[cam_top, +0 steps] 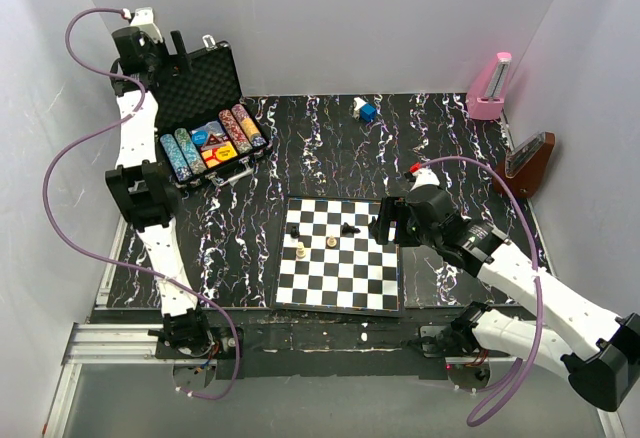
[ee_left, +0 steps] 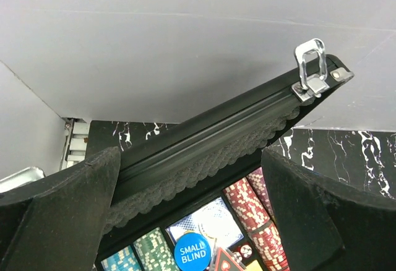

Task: Pack up texas hold em set

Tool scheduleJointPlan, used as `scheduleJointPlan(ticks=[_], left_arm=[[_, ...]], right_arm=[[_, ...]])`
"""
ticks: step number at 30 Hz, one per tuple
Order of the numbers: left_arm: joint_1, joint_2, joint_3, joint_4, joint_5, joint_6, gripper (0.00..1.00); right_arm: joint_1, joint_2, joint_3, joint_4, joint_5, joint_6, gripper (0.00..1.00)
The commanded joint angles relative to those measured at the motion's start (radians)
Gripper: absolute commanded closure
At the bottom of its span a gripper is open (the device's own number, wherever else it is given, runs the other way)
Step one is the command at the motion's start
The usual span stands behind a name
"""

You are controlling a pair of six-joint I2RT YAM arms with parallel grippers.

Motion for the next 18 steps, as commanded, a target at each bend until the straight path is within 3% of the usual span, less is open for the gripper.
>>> scheduleJointPlan(ticks=[1, 14, 18], left_arm=[[-0.008, -0.016, -0.038, 0.0, 0.017, -0.005, 0.02], [-0.134, -0.257, -0.444, 0.0, -0.159, -0.027, 0.02], [-0.16, -0.402, -0.605, 0.045, -0.138, -0.094, 0.02]], right_arm=[[-0.002, 0.0, 0.036, 0.037, -0.001, -0.003, 0.15], [-0.002, -0.119, -0.038, 0.042, -0.003, 0.02, 0.15], [-0.002, -0.193, -0.075, 0.026, 0.008, 0.031, 0.15]])
